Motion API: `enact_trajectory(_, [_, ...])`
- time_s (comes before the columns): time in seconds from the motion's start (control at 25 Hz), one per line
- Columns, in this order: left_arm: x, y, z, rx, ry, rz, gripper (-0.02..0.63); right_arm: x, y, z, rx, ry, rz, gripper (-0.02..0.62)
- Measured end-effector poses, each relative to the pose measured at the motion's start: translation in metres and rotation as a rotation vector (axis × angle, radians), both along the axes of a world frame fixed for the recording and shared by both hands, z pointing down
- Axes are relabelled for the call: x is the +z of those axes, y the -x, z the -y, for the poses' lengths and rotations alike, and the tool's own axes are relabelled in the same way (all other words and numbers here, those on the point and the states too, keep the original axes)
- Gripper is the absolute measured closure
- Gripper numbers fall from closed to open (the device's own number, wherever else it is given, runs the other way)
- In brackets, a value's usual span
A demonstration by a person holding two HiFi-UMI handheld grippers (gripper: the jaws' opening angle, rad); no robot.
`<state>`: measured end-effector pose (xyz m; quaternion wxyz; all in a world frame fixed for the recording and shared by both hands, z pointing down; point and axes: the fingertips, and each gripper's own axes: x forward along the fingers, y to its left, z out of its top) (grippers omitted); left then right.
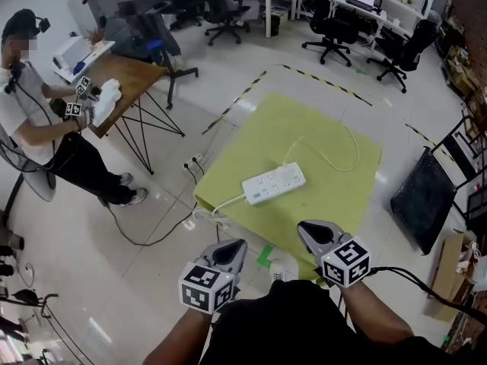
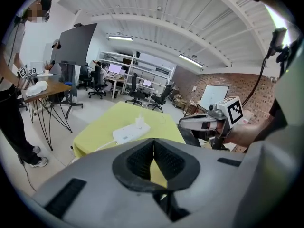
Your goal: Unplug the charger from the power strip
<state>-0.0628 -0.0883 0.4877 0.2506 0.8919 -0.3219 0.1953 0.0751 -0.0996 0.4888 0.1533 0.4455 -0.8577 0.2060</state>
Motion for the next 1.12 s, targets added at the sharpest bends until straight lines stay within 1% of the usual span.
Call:
enact_trajectory(0.16, [0.014,-0.031,0.032,-0.047,0.019,0.022,0.598,0.031,-0.030,0.040,-0.007,0.028,-0.013,0.536])
enact_trajectory(0.32, [0.017,-0.048,0.056,-0.092,0.034,0.030,0.598,0.058,-0.045,0.080,0.002,0.033,-0.046,0.474])
enact_trajectory(0.44, [0.022,-0.051,0.064,-0.088,0.052,0.052,0.598,0.083,-0.044,0.112,0.021,0.059,-0.077,0.393])
enact_trajectory(0.56, [0.030,-0.049,0.070,-0.086,0.074,0.075,0.598,0.111,-0.033,0.144,0.020,0.101,-0.107,0.329])
enact_trajectory(0.64, [0.033,-0.051,0.072,-0.081,0.093,0.078,0.598,0.125,-0.029,0.165,0.029,0.108,-0.145,0.294])
enact_trajectory(0.76, [0.037,-0.055,0.070,-0.057,0.108,0.095,0.598,0.138,-0.033,0.187,0.075,0.092,-0.191,0.276])
enact_trajectory(0.88, [0.038,-0.052,0.071,-0.061,0.115,0.091,0.598,0.149,-0.035,0.198,0.117,0.087,-0.214,0.273])
enact_trajectory(0.96, [0.041,-0.048,0.071,-0.067,0.122,0.092,0.598,0.157,-0.034,0.204,0.127,0.086,-0.233,0.273])
enact_trajectory(1.12, [0.045,-0.037,0.066,-0.079,0.137,0.097,0.598,0.166,-0.028,0.208,0.114,0.086,-0.235,0.275])
